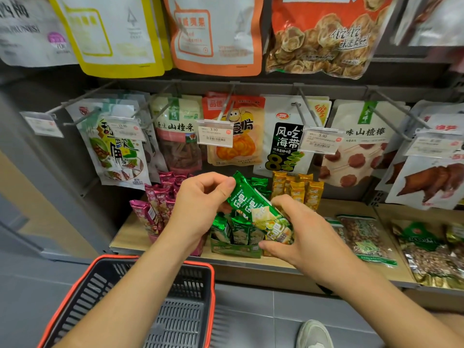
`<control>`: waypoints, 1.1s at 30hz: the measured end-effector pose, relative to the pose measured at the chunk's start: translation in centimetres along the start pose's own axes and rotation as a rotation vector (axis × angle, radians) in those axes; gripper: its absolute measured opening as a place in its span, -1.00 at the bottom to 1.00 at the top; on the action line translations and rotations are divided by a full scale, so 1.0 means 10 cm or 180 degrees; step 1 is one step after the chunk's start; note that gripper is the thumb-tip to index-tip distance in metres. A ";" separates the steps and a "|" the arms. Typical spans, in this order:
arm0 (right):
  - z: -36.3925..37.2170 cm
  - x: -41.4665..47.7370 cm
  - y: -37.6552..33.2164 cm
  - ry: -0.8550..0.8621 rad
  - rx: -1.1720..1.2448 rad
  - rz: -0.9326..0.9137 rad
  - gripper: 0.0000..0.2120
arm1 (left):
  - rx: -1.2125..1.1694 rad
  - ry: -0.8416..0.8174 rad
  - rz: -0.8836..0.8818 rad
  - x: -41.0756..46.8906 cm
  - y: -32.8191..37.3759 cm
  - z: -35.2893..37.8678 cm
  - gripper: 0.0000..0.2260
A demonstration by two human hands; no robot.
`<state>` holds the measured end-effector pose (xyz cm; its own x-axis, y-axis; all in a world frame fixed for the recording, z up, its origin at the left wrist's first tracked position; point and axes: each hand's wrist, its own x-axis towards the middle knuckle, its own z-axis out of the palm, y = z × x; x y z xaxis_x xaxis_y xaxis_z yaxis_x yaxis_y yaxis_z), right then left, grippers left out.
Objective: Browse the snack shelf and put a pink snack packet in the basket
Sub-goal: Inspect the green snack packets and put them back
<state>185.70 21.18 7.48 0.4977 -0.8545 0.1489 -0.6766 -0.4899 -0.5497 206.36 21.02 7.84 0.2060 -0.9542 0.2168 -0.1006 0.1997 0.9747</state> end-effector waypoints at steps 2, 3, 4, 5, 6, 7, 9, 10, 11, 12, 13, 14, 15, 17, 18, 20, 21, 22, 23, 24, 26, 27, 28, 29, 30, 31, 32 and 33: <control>-0.02 0.01 -0.03 -0.0107 -0.0019 -0.0044 -0.49 | -0.0038 -0.0056 -0.0008 0.01 -0.03 0.02 -0.70; -0.02 0.01 -0.04 -0.0154 -0.0055 -0.0060 -0.49 | -0.0084 -0.0090 -0.0024 0.01 -0.03 0.03 -0.68; -0.02 0.01 -0.04 -0.0186 -0.0093 -0.0066 -0.48 | -0.0129 -0.0122 -0.0035 0.01 -0.04 0.04 -0.67; -0.02 0.01 -0.05 -0.0203 -0.0129 -0.0064 -0.48 | -0.0178 -0.0147 -0.0036 0.02 -0.02 0.04 -0.68; -0.02 0.00 -0.05 -0.0211 -0.0175 -0.0058 -0.47 | -0.0220 -0.0156 -0.0021 0.03 -0.02 0.03 -0.71; -0.02 0.00 -0.05 -0.0210 -0.0238 -0.0050 -0.45 | -0.0255 -0.0158 0.0004 0.03 0.00 0.00 -0.76; -0.03 0.00 -0.04 -0.0180 -0.0428 -0.0030 -0.37 | -0.0249 -0.0306 0.0053 0.03 0.04 -0.04 -0.90; -0.04 -0.01 -0.04 -0.0160 -0.0561 -0.0018 -0.34 | -0.0200 -0.0462 0.0063 0.01 0.06 -0.06 -0.93; -0.05 -0.01 -0.05 -0.0149 -0.0706 -0.0001 -0.33 | -0.0099 -0.0604 0.0071 0.00 0.07 -0.07 -0.90; -0.06 -0.01 -0.05 -0.0141 -0.0834 0.0014 -0.32 | 0.0020 -0.0682 0.0106 -0.01 0.08 -0.07 -0.87; -0.06 -0.01 -0.05 -0.0124 -0.0927 0.0016 -0.32 | 0.0101 -0.0678 0.0154 -0.02 0.09 -0.06 -0.85; -0.07 -0.02 -0.05 -0.0093 -0.0989 0.0005 -0.32 | 0.0112 -0.0628 0.0200 -0.02 0.09 -0.05 -0.83; -0.07 -0.03 -0.05 -0.0056 -0.1019 -0.0018 -0.33 | 0.0054 -0.0566 0.0209 -0.02 0.09 -0.04 -0.83; -0.08 -0.04 -0.06 -0.0012 -0.0943 -0.0077 -0.35 | -0.0154 -0.0461 0.0094 -0.01 0.07 -0.05 -0.84; -0.08 -0.05 -0.07 -0.0025 -0.0850 -0.0092 -0.36 | -0.0244 -0.0395 -0.0016 0.00 0.05 -0.06 -0.86; -0.07 -0.06 -0.09 -0.0099 -0.0674 -0.0090 -0.36 | -0.0416 -0.0223 -0.0255 0.01 0.03 -0.07 -0.87; -0.06 -0.06 -0.08 -0.0150 -0.0619 -0.0084 -0.34 | -0.0497 -0.0144 -0.0335 0.01 0.02 -0.06 -0.88; -0.06 -0.05 -0.08 -0.0216 -0.0589 -0.0078 -0.32 | -0.0570 -0.0079 -0.0379 0.01 0.01 -0.05 -0.89; -0.05 -0.04 -0.06 -0.0308 -0.0574 -0.0062 -0.28 | -0.0654 -0.0034 -0.0411 0.01 0.00 -0.04 -0.90; -0.05 -0.03 -0.04 -0.0427 -0.0540 -0.0032 -0.24 | -0.0718 0.0002 -0.0435 0.01 -0.01 -0.03 -0.91; -0.05 -0.01 0.00 -0.0682 -0.0352 0.0036 -0.22 | -0.0723 0.0041 -0.0460 0.01 -0.02 -0.03 -0.89; -0.06 -0.01 0.03 -0.0762 -0.0242 0.0053 -0.24 | -0.0661 0.0028 -0.0448 0.02 -0.03 -0.03 -0.85; -0.06 -0.01 0.05 -0.0786 -0.0161 0.0053 -0.28 | -0.0596 -0.0031 -0.0421 0.02 -0.03 -0.04 -0.84; -0.07 -0.01 0.06 -0.0771 -0.0115 0.0039 -0.30 | -0.0575 -0.0146 -0.0400 0.02 -0.03 -0.05 -0.85; -0.08 -0.01 0.08 -0.0734 -0.0106 0.0008 -0.32 | -0.0587 -0.0304 -0.0398 0.02 -0.02 -0.06 -0.85; -0.08 -0.02 0.08 -0.0679 -0.0141 -0.0036 -0.32 | -0.0597 -0.0458 -0.0435 0.02 -0.02 -0.06 -0.82; -0.08 -0.02 0.09 -0.0613 -0.0195 -0.0079 -0.33 | -0.0592 -0.0590 -0.0507 0.02 -0.02 -0.06 -0.78; -0.09 -0.03 0.09 -0.0548 -0.0216 -0.0104 -0.33 | -0.0585 -0.0687 -0.0592 0.02 -0.02 -0.05 -0.77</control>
<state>184.45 20.81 7.66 0.6017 -0.7985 0.0197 -0.6907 -0.5326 -0.4892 206.93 20.93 7.74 -0.0085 -0.9993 0.0369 0.1006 0.0358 0.9943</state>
